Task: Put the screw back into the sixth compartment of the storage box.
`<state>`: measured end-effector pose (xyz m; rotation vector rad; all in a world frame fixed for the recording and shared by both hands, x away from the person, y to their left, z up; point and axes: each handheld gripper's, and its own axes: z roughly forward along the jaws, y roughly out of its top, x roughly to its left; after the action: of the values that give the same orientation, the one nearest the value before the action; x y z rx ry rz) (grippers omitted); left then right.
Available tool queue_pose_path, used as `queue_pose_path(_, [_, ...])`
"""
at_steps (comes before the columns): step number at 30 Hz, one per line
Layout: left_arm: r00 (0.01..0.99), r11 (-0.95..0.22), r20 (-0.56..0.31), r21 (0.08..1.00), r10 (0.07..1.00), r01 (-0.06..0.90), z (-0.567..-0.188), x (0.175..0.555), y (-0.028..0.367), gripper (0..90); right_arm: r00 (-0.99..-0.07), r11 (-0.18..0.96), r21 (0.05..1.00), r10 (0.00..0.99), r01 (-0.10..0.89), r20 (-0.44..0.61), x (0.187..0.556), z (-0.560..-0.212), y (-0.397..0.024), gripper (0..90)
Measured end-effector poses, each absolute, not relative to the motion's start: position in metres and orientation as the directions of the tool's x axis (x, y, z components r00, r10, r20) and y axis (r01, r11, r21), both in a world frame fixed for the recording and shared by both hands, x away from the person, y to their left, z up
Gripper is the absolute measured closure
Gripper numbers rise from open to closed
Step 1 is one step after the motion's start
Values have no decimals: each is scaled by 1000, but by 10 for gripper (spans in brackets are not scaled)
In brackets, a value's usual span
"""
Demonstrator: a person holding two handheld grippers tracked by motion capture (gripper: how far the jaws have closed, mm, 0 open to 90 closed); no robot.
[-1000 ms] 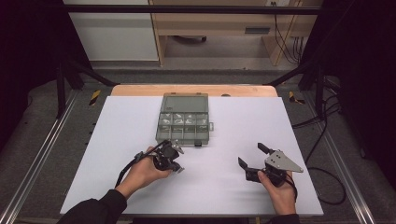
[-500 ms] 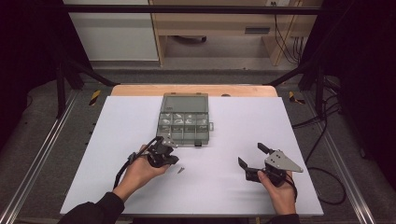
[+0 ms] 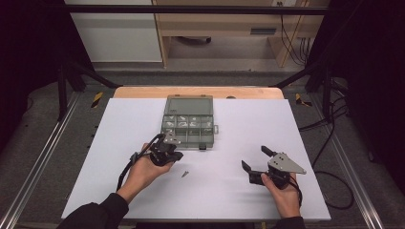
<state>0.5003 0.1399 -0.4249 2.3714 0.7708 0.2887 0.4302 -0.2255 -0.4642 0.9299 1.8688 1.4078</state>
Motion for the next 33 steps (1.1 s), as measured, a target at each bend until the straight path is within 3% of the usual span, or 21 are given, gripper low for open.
queue_pose_path(33, [781,-583,41,690,623,429,-406,514,134,880,-566,214,962,820,169,-83,428,-466,-219,99])
